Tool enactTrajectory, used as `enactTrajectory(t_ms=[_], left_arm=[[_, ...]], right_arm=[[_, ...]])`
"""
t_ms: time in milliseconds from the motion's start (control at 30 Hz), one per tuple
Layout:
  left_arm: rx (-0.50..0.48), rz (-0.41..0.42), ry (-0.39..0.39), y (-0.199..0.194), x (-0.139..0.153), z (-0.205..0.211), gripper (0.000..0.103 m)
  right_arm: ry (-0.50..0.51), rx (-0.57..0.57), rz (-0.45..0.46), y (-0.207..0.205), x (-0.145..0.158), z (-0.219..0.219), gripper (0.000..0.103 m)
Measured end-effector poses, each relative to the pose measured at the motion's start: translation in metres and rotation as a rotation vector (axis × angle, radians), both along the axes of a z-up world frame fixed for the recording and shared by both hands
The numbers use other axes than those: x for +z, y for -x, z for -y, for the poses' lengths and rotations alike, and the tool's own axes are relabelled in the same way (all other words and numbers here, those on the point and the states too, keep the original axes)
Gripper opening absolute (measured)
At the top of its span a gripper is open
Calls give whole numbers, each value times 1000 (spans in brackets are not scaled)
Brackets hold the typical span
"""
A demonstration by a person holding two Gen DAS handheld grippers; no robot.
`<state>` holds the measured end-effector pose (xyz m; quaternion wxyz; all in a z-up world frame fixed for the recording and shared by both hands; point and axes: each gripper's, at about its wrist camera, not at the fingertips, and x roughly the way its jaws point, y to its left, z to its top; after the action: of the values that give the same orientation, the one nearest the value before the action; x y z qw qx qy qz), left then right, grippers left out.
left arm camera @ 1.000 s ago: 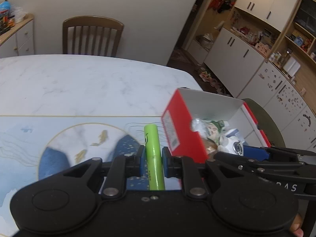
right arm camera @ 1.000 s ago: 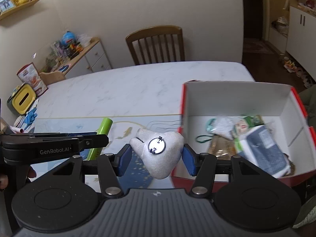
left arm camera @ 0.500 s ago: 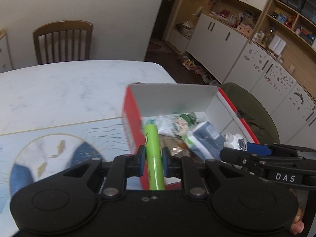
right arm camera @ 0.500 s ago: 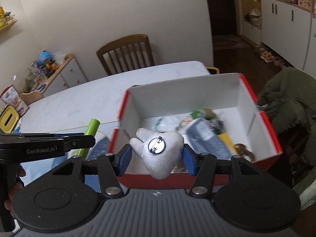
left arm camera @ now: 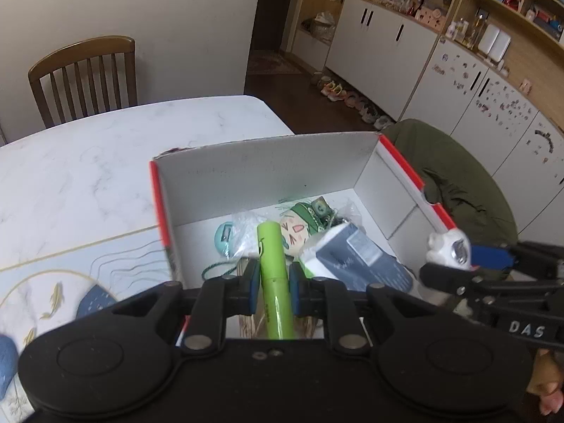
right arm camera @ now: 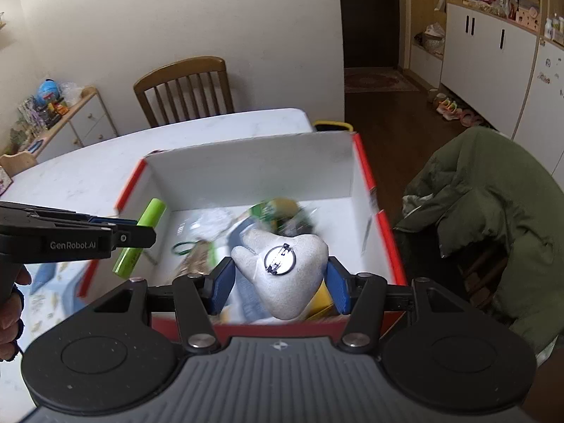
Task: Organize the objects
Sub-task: 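Carry the green stick and white plush over the shoebox with both grippers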
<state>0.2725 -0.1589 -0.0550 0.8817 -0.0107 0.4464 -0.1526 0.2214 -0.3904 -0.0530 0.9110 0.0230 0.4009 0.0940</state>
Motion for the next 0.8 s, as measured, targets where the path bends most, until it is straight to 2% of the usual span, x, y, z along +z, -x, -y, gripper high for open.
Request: enactTrajectory(t_ms=[200,567,800], left_arm=[[-12,0,-55,-27,-13,18,15],[-35,-61,-114,-63,-38,34,15],[-38,-108,-123,-74,-51,36,15]], right_arm=[[-15,5,-11,-38,-9,10,55],[31,54,-81,-96,-36,-19,55],[52,79,-146,-107,-55,-29,55]])
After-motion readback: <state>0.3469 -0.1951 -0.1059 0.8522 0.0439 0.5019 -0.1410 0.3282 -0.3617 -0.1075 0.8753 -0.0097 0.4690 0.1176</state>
